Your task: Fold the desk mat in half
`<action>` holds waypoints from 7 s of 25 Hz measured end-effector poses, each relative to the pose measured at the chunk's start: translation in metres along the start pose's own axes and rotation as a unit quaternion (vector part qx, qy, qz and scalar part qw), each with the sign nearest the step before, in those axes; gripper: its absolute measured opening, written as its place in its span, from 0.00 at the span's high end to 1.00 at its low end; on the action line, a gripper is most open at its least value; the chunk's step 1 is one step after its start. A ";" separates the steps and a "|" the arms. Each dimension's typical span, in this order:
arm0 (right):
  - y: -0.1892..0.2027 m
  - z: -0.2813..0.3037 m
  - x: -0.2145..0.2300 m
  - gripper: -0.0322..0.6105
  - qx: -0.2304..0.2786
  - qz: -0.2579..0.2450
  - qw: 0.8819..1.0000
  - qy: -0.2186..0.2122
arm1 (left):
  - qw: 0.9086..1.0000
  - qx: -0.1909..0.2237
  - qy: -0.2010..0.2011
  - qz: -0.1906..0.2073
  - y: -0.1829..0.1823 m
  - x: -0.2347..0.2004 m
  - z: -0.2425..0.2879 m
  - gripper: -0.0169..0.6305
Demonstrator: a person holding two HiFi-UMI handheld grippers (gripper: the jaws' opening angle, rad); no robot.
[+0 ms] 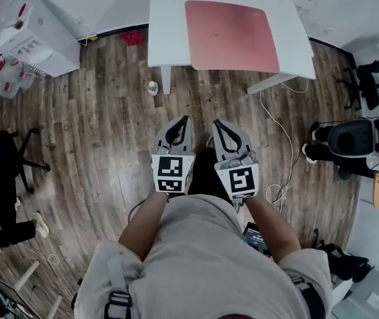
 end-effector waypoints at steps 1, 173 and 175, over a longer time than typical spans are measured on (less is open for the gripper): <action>0.003 0.004 0.012 0.89 -0.001 -0.007 1.000 -0.009 | 1.000 0.001 -0.007 -0.006 0.000 0.004 0.012 0.95; 0.180 0.047 0.412 0.89 -0.043 0.141 0.987 -0.061 | 0.977 -0.104 -0.073 0.170 -0.024 0.162 0.395 0.93; 0.181 0.047 0.414 0.89 -0.042 0.144 0.987 -0.059 | 0.977 -0.105 -0.068 0.173 -0.023 0.165 0.397 0.93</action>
Point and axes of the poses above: the fingertips, and each gripper's own axes: z forward along the fingers, x to its right, y out of its underside, the point moved 7 cm from there along -z, backward along the fingers, and after that the axes turned 10 degrees about -y, right-handed, at the moved point
